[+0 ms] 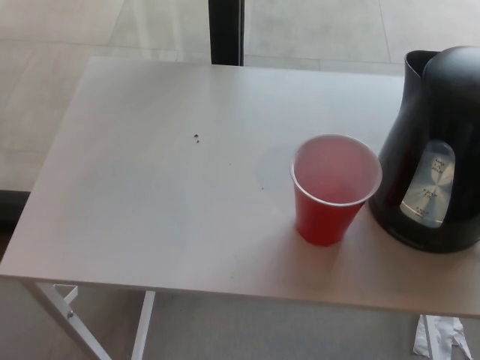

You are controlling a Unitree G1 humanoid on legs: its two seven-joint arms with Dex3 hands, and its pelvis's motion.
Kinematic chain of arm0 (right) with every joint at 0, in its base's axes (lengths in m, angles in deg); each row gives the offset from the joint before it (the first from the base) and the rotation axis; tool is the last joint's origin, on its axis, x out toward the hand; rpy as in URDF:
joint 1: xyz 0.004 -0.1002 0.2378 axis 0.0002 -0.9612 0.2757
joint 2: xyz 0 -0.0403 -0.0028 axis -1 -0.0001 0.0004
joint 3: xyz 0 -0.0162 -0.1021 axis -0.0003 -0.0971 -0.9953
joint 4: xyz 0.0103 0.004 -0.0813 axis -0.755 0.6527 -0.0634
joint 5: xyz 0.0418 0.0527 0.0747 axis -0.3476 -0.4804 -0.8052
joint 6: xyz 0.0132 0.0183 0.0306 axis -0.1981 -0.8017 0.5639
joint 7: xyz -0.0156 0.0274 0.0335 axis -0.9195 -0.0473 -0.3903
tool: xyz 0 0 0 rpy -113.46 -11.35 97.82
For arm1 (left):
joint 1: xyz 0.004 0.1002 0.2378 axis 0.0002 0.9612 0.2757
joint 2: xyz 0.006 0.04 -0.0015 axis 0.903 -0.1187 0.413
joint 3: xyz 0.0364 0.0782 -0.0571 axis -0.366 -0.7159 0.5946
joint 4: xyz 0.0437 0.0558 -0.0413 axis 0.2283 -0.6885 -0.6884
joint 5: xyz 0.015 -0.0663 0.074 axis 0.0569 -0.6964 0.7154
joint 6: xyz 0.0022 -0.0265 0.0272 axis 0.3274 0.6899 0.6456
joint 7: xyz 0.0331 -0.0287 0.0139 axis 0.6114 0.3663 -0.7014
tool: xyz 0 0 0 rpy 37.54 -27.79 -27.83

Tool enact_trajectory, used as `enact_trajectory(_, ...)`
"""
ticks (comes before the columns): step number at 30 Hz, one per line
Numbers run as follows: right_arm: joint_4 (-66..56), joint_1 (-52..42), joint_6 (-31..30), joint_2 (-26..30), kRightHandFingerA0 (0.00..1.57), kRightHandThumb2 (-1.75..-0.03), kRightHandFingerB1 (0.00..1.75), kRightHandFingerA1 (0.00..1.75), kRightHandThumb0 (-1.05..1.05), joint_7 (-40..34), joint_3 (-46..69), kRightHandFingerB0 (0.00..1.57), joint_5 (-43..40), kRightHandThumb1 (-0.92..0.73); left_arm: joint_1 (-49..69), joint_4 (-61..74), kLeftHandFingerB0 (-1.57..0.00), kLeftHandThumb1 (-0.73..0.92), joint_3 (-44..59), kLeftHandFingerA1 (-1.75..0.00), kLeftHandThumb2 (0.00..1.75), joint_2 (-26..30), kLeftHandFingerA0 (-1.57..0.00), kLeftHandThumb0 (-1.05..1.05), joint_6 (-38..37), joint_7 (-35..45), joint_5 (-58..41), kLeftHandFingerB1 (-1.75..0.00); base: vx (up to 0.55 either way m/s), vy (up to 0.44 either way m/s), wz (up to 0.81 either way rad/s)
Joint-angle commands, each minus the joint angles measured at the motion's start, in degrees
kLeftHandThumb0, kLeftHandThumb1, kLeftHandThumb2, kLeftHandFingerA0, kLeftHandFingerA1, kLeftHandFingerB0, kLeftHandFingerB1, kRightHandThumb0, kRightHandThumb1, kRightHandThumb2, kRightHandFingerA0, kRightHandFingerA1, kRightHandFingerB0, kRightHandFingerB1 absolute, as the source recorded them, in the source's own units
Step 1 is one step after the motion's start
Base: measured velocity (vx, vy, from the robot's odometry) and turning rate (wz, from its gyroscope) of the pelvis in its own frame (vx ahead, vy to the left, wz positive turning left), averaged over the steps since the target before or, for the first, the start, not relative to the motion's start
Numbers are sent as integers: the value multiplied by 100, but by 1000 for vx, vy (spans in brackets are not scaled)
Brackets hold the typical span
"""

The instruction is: The robot uses its right hand to lift up a kettle kept on the middle of the desk by its handle and tilt it into a glass kept next to it to pour out water

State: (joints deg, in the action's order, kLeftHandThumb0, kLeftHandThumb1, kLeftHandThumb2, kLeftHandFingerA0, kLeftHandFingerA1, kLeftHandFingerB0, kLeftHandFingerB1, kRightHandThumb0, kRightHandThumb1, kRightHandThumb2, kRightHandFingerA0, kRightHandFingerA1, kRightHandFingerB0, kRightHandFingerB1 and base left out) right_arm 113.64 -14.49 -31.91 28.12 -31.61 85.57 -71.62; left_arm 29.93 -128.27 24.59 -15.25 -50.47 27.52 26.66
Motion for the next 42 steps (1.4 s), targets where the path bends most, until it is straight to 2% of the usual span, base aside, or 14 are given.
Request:
enact_trajectory(1, 255, 64, 660, 312, 17, -58, 78, 105, -80, 552, 389, 0, -613, -60, -73, -290, -42, 70, 229, -53, 61, 296, -52, -71, -478, 498, -306, -37, 0, 0, 0)
enact_trajectory(7, 423, 239, 94, 380, 0, -56, 55, 124, -92, 248, 663, 0, -872, -83, -127, -451, -23, 63, 390, -59, 102, 293, -41, -74, -451, 552, -448, -49, 0, 0, 0)
enact_trajectory(9, 356, 277, -62, 359, 0, -60, 53, 114, -92, 175, 824, 0, -1034, -80, -158, -466, -32, 80, 405, -50, 64, 295, -49, -73, -446, 524, -452, -38, 0, 0, 0)
enact_trajectory(13, 373, 557, -435, 372, 0, -58, 46, 116, -93, 74, 1367, 0, -1550, -78, -190, -484, -31, 80, 626, -51, 64, 265, -49, -71, -505, 600, -662, -40, 0, 0, 0)
enact_trajectory(14, 66, 612, -683, 416, 1, -101, 42, 79, -104, 105, 1579, 0, -1762, -66, -176, -440, -28, 65, 755, -61, 101, 200, -48, -73, -640, 477, -756, -51, 0, 0, 0)
enact_trajectory(17, -131, 607, -518, 455, 0, -60, 41, 108, -90, 190, 1689, 0, -1745, -81, -127, -443, -36, 80, 901, -50, 64, 109, -54, -70, -722, 411, -831, -37, 0, 0, 0)
enact_trajectory(21, -789, 834, -497, 526, 17, -100, 50, 82, -100, 530, 1664, 3, -1783, -63, -153, -490, -28, 65, 886, -60, 102, 110, -45, -67, -854, 356, -741, -51, 0, 0, 0)
enact_trajectory(22, -1103, 860, -535, 488, 25, -100, 52, 85, -97, 543, 1587, 3, -1764, -60, -161, -503, -37, 80, 912, -49, 64, 124, -53, -69, -815, 344, -774, -37, 0, 0, 0)
enact_trajectory(23, -1475, 972, -613, 557, 8, -61, 62, 102, -93, 531, 1455, 0, -1705, -76, -172, -513, -35, 79, 939, -51, 64, 117, -55, -69, -788, 358, -814, -38, 0, 0, 0)
enact_trajectory(29, -3053, 1385, -1019, 654, 10, -93, 64, 81, -105, 645, 893, 3, -1658, -55, -104, -468, -29, 65, 875, -60, 102, 155, -48, -73, -774, 448, -794, -51, 0, 0, 0)
enact_trajectory(31, -3503, 1718, -1241, 666, 16, -94, 61, 81, -104, 757, 516, 9, -1663, -54, -118, -453, -30, 82, 878, -51, 64, 161, -51, -70, -791, 544, -820, -38, 0, 0, 0)
enact_trajectory(34, -3886, 1931, -1406, 573, 4, -91, 58, 58, -44, 1023, 190, 7, -1799, -20, -188, -486, -27, 66, 847, -62, 102, 178, -48, -74, -682, 514, -805, -51, 0, 0, 0)
enact_trajectory(39, -4461, 2171, -1795, 537, 5, -60, 29, 44, -86, 1080, -456, 1, -1653, -67, -218, -493, -29, 67, 784, -61, 103, 185, -48, -73, -760, 495, -758, -52, 0, 0, 0)
enact_trajectory(42, -5091, 2233, -2390, 529, 1, -96, 10, 27, -85, 1147, -1043, 0, -1642, -57, -216, -508, -36, 82, 799, -52, 64, 180, -54, -71, -773, 497, -775, -40, 0, 0, 0)
